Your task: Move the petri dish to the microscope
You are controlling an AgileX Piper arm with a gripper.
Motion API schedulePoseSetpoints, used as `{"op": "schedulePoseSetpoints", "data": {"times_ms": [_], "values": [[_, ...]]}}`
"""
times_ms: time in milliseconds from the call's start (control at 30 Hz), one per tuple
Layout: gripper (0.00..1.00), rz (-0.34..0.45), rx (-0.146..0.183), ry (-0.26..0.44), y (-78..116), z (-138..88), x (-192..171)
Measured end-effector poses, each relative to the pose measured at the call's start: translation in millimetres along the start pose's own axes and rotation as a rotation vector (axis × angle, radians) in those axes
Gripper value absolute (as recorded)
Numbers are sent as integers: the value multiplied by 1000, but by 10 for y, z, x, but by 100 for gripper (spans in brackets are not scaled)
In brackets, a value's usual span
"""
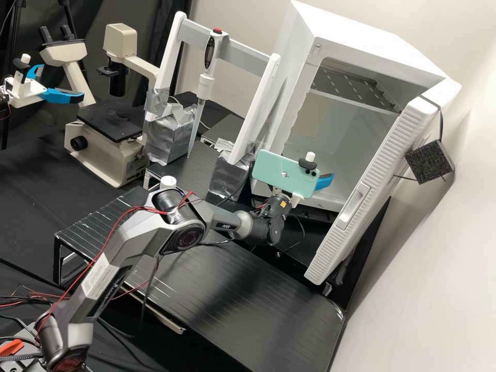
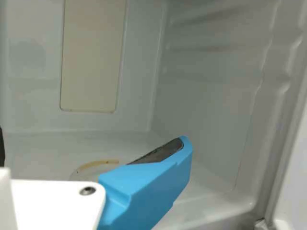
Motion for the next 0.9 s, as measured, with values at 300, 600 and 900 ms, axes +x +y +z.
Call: {"op": "schedulePoseSetpoints", "data": {"times_ms": [300, 600, 900], "values": [[100, -29, -7, -44, -110, 145, 118], [100, -40, -34, -66, -104, 208, 188], [100, -34, -42, -77, -72, 210, 212]]}}
